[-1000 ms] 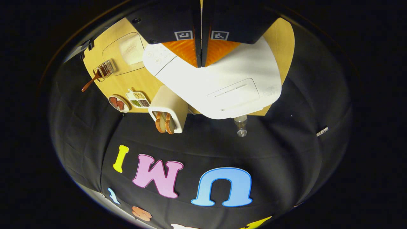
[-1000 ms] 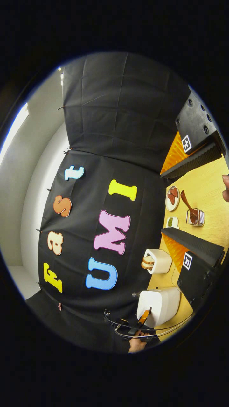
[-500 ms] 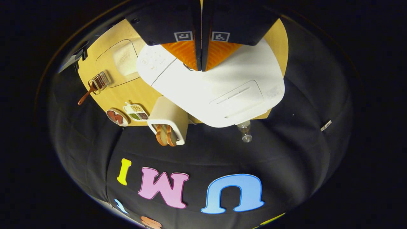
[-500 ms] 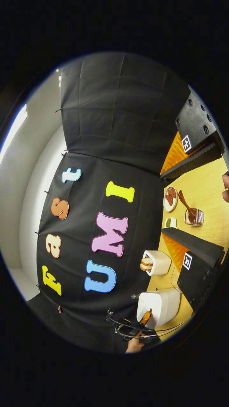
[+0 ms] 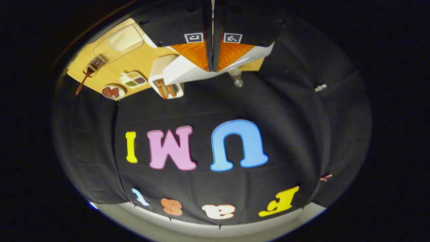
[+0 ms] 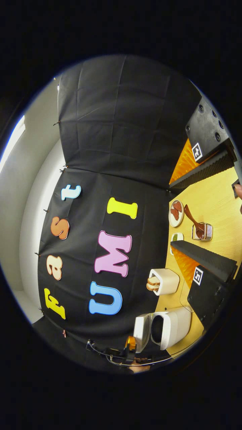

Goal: Close the left gripper, press the button to open the rice cooker; take a wooden spoon from the chopstick holder with the right hand, scoop a spoonful of rice and pour it into the rice cooker, then put the wooden spoon back into the chopstick holder.

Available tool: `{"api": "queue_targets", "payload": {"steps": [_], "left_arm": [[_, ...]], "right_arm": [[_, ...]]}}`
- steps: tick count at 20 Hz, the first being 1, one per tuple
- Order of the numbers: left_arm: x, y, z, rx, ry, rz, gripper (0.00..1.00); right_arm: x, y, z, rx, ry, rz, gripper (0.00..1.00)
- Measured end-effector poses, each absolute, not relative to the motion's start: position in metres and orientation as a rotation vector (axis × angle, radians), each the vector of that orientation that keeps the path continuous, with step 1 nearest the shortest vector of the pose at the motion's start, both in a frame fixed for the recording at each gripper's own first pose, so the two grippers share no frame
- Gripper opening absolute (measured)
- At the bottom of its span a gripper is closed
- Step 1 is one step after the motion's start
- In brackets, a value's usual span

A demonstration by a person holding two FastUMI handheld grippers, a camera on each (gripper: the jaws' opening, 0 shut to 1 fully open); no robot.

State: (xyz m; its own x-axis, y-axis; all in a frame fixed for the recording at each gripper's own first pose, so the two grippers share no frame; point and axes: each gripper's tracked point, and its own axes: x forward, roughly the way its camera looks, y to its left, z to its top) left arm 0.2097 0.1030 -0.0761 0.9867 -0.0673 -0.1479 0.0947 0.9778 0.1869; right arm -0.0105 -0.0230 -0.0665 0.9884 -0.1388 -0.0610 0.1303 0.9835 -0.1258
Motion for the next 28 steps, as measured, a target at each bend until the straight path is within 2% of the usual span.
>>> {"api": "queue_targets", "payload": {"steps": [2,3,4,5,6,7,8,9,16,22,27,28], "left_arm": [[0.201,0.098,-0.051,0.205,0.061,-0.071,0.09],[0.193,0.092,-0.045,0.207,0.040,-0.072,0.18],[0.184,0.086,-0.041,0.204,0.030,-0.076,0.19],[0.175,0.079,-0.039,0.198,0.025,-0.078,0.54],[0.165,0.072,-0.040,0.187,0.027,-0.083,0.67],[0.154,0.065,-0.044,0.176,0.035,-0.084,0.93],[0.142,0.060,-0.045,0.165,0.039,-0.076,0.92],[0.129,0.053,-0.047,0.145,0.041,-0.071,0.99],[0.065,0.003,-0.045,0.043,0.046,-0.033,0.97],[0.041,-0.012,-0.048,0.062,0.087,0.039,0.97],[0.042,-0.019,-0.056,0.066,0.138,0.111,0.97],[0.043,-0.022,-0.057,0.067,0.144,0.124,0.97]], "right_arm": [[-0.011,-0.030,-0.071,-0.117,0.080,-0.147,0.97],[-0.012,-0.031,-0.073,-0.104,0.081,-0.146,0.97],[-0.011,-0.031,-0.075,-0.086,0.078,-0.139,0.96],[-0.010,-0.031,-0.078,-0.065,0.081,-0.134,0.98],[-0.008,-0.030,-0.087,-0.043,0.094,-0.124,0.97],[-0.006,-0.030,-0.094,-0.020,0.112,-0.112,0.98],[-0.004,-0.030,-0.102,0.001,0.126,-0.100,0.98],[0.000,-0.030,-0.108,0.023,0.137,-0.078,0.98],[0.062,-0.061,-0.165,0.130,0.233,-0.021,0.98],[0.139,-0.072,-0.248,0.278,0.359,0.061,0.98],[0.200,-0.070,-0.306,0.336,0.439,0.116,0.88],[0.211,-0.066,-0.314,0.341,0.452,0.138,0.80]]}}
